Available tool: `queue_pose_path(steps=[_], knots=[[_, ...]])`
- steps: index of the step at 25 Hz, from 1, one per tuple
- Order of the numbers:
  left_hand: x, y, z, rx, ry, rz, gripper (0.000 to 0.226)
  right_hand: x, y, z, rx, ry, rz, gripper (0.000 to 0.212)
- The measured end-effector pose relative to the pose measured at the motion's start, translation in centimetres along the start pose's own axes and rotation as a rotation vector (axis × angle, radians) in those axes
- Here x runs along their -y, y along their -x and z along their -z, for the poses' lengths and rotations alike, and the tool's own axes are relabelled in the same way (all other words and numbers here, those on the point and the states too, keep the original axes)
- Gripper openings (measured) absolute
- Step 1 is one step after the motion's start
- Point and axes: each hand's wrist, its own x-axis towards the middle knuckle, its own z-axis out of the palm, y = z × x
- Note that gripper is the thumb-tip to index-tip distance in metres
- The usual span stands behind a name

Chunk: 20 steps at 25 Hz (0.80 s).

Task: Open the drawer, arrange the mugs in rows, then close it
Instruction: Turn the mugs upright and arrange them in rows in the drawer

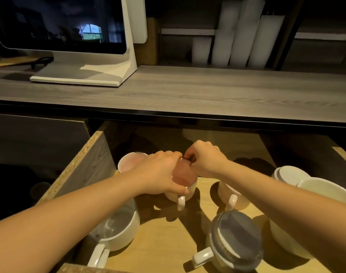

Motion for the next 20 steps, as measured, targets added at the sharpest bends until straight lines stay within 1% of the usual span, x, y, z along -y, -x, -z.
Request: queue_pose_path(steps=[4, 7, 9, 11, 13, 14, 16, 18, 20], knots=[[1.3, -0.1, 0.5, 0.078, -0.105, -0.001, 0.085, -0.3, -0.3, -0.9, -0.018, 0.029, -0.030, 0.029], [3.0, -0.2, 1.5, 0.150, -0.206, 0.113, 0.093, -0.4, -0.1, -0.9, 0.004, 0.061, -0.042, 0.031], [4.2, -0.1, 1.9, 0.212, -0.262, 0.197, 0.092, -0.2, 0.4, -0.6, 0.075, 0.054, -0.014, 0.034], [5.1, 0.2, 2.1, 0.261, -0.269, 0.249, 0.090, 0.4, 0.9, -0.5, 0.173, 0.025, 0.037, 0.049], [5.7, 0.2, 2.2, 0.264, -0.241, 0.267, 0.088, 1.1, 1.4, -1.0, 0.224, 0.090, 0.080, 0.068], [5.8, 0.2, 2.2, 0.248, -0.233, 0.269, 0.087, 1.4, 1.5, -1.3, 0.221, 0.154, 0.097, 0.074], [6.0, 0.1, 2.1, 0.212, -0.233, 0.268, 0.086, 1.5, 1.4, -1.9, 0.161, 0.223, 0.114, 0.076], [6.2, 0.1, 2.0, 0.190, -0.240, 0.272, 0.085, 1.4, 1.2, -1.9, 0.103, 0.181, 0.100, 0.073], [6.4, 0.1, 2.0, 0.184, -0.240, 0.280, 0.084, 1.5, 1.2, -2.0, 0.079, 0.151, 0.087, 0.070]])
